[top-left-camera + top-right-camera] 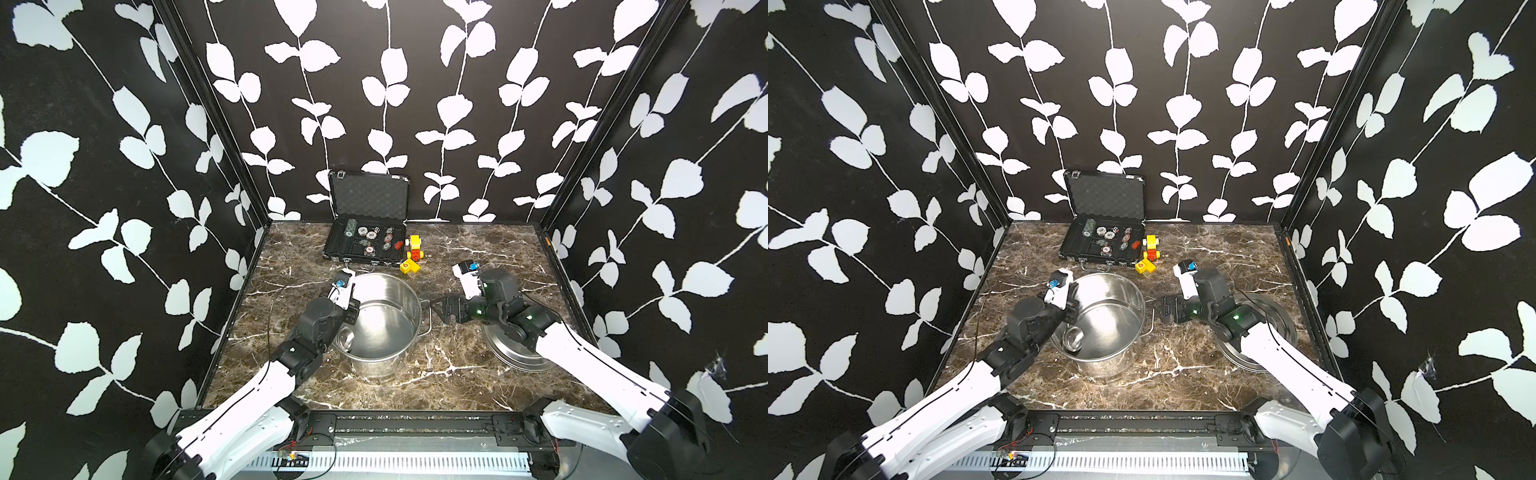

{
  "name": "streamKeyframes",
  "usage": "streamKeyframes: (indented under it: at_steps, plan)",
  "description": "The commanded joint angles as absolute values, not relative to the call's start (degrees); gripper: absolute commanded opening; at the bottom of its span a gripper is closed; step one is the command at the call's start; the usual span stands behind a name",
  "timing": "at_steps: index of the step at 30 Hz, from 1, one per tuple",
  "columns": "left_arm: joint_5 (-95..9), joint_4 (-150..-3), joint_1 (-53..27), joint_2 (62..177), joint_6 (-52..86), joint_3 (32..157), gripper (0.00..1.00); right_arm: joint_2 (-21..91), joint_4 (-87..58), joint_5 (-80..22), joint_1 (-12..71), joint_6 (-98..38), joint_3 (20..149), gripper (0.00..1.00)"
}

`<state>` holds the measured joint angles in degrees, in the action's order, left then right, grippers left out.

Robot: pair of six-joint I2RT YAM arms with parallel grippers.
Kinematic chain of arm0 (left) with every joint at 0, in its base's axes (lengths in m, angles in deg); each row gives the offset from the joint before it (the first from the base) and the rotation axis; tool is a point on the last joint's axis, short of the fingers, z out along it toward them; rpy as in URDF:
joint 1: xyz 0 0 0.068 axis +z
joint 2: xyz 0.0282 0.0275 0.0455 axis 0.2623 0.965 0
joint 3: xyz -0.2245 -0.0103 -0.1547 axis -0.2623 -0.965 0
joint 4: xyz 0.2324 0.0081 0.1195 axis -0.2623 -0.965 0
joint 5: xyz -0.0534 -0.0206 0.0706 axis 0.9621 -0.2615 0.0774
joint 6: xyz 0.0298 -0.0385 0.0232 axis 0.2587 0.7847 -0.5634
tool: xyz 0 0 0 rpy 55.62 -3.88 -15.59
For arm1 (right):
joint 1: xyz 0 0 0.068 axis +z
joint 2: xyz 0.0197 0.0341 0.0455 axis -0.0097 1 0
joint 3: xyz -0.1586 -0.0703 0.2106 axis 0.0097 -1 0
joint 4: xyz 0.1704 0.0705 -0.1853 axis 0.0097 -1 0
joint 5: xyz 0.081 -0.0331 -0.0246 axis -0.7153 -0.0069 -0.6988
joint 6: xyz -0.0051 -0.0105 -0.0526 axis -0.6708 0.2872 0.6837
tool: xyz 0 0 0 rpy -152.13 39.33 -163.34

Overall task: Stir the soup with a spoon
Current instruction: Stir the soup in the pan with a stick.

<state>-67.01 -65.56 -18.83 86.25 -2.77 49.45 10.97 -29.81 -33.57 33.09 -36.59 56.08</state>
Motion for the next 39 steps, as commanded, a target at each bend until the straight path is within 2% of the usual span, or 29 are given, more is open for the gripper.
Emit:
streamKeyframes:
  at_steps: [1, 12, 20, 28, 39]
  plan:
    - [-61.22, -57.8, -17.78, 90.88, -2.25, 53.07, 0.0, 9.59, -29.48, -32.74, 33.64, -35.57, 56.48, 0.99]
    - [-46.23, -53.04, -17.75, 107.9, -5.33, 64.0, 0.0, 7.86, -29.79, -31.9, 33.63, -35.65, 55.27, 0.99]
    - [-35.93, -50.24, -21.63, 113.58, -5.5, 68.04, 0.0, 7.73, -30.15, -31.76, 33.63, -35.4, 55.45, 0.99]
    - [-31.67, -52.52, -28.33, 111.07, -7.82, 66.28, 0.0, 7.92, -30.77, -31.95, 33.63, -34.87, 55.87, 0.99]
    - [-32.0, -59.33, -32.41, 98.27, -6.32, 57.22, 0.0, 9.89, -29.19, -32.98, 33.63, -35.03, 56.18, 0.99]
